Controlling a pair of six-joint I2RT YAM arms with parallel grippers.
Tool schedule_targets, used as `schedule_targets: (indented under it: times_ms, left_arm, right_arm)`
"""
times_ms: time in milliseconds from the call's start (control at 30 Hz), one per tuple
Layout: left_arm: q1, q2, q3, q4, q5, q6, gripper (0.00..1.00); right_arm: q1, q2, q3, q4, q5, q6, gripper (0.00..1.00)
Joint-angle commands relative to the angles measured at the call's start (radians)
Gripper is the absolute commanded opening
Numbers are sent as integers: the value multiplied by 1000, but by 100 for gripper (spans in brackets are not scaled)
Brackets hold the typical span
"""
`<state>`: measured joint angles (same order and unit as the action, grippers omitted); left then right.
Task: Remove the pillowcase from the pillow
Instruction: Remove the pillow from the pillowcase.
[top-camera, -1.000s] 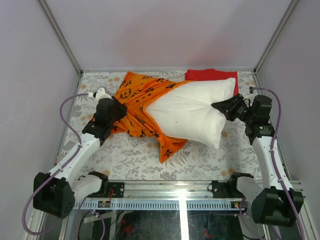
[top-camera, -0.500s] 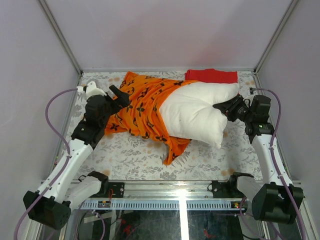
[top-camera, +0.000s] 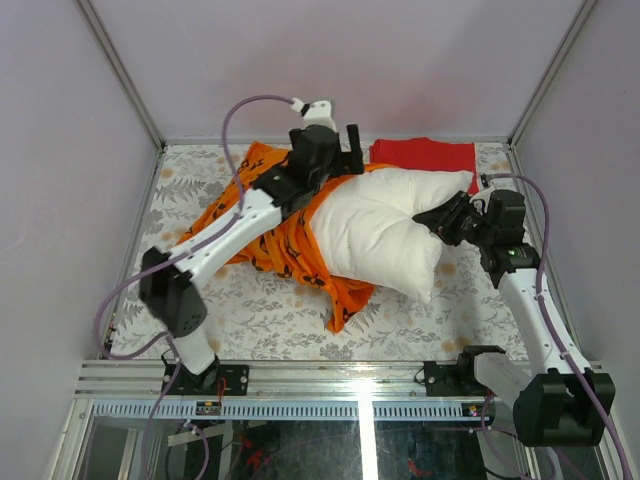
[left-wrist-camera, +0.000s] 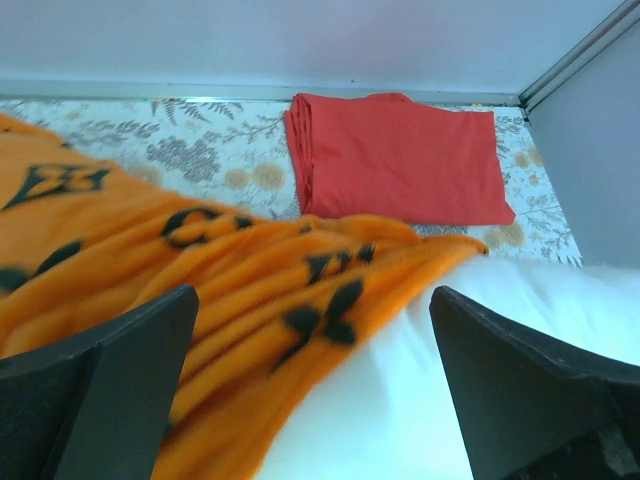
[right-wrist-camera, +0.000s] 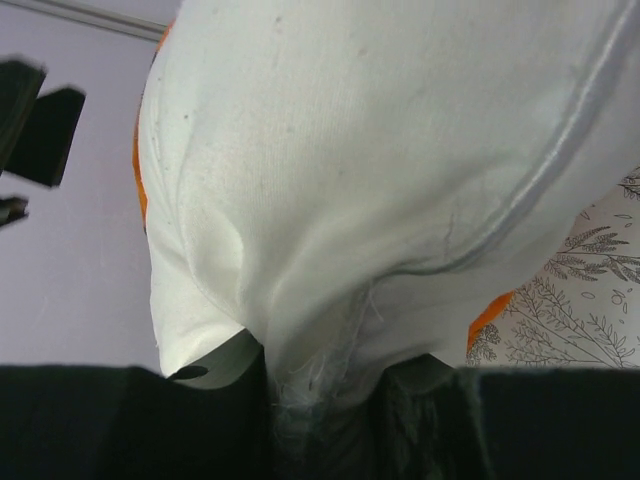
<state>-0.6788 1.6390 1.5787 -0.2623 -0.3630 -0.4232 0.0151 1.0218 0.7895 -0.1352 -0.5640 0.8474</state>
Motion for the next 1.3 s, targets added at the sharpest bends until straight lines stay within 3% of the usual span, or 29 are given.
schedule_targets:
  times_ms: [0, 133, 233, 300, 400, 500, 767, 967, 1000, 1033, 1133, 1167, 1267]
  left_arm:
    - [2, 213, 236, -113, -3, 83, 100]
    - [2, 356, 346, -181, -23, 92, 96]
    - [5, 376, 308, -171, -38, 88, 83]
    - [12, 369, 268, -160, -39, 86, 67]
    - [51, 331, 190, -145, -5, 81, 28]
    - [125, 260, 107, -121, 45, 50, 1]
    - [387, -22, -199, -65, 79, -77, 0]
    - [446, -224, -352, -67, -49, -136, 0]
    - [445, -247, -357, -79, -64, -142, 8]
    - [446, -268, -360, -80, -66, -143, 27]
    - [446, -336, -359, -78, -46, -131, 92]
    - [444, -354, -354, -81, -41, -126, 99]
    - [444, -394, -329, -117, -52, -121, 100]
  right_arm:
    - [23, -50, 68, -16, -32, -50, 0]
    - [23, -75, 72, -50, -25, -80, 0]
    - [23, -76, 73, -54, -33, -91, 0]
    - [23, -74, 75, -52, -47, -93, 0]
    - [23, -74, 88, -55, -60, -104, 0]
    - [23, -79, 112, -81, -36, -133, 0]
    - [7, -131, 154, -98, 81, -154, 0]
    - [6, -104, 147, -67, 107, -124, 0]
    - [6, -92, 146, -61, 98, -118, 0]
    - [6, -81, 144, -53, 94, -113, 0]
    - [4, -42, 148, -28, 51, -100, 0]
    - [0, -28, 152, -19, 34, -97, 0]
    - [-27, 7, 165, 9, -21, -65, 0]
